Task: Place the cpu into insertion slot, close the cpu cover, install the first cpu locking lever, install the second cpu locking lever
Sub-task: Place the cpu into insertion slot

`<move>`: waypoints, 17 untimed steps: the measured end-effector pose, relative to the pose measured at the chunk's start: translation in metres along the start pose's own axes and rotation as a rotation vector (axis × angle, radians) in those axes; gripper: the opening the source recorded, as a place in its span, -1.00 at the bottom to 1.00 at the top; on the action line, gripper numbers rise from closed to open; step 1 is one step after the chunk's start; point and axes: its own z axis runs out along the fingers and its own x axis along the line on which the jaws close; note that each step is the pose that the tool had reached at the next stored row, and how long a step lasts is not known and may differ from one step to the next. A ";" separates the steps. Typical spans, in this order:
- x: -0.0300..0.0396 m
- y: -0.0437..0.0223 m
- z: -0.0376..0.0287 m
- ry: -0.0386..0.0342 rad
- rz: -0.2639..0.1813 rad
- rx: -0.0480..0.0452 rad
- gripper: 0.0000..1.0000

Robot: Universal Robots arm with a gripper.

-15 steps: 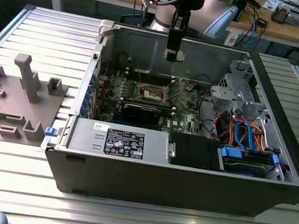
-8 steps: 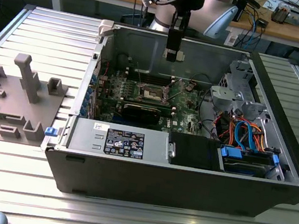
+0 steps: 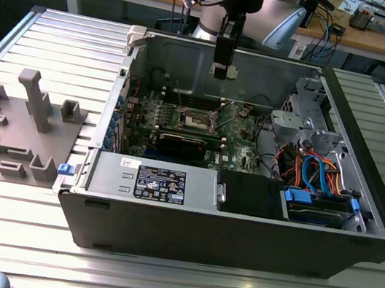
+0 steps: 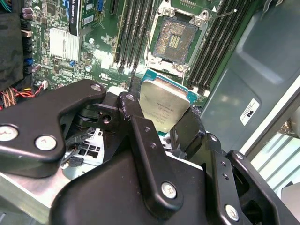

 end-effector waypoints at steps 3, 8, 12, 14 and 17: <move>0.0000 0.0000 0.0000 -0.0003 0.005 0.0002 0.08; 0.0000 0.0000 0.0000 -0.0008 0.013 0.0004 0.08; 0.0000 0.0000 0.0000 -0.0015 0.021 0.0006 0.08; 0.0000 0.0000 0.0000 -0.0017 0.025 0.0007 0.08; 0.0000 0.0000 0.0000 -0.0020 0.030 0.0008 0.08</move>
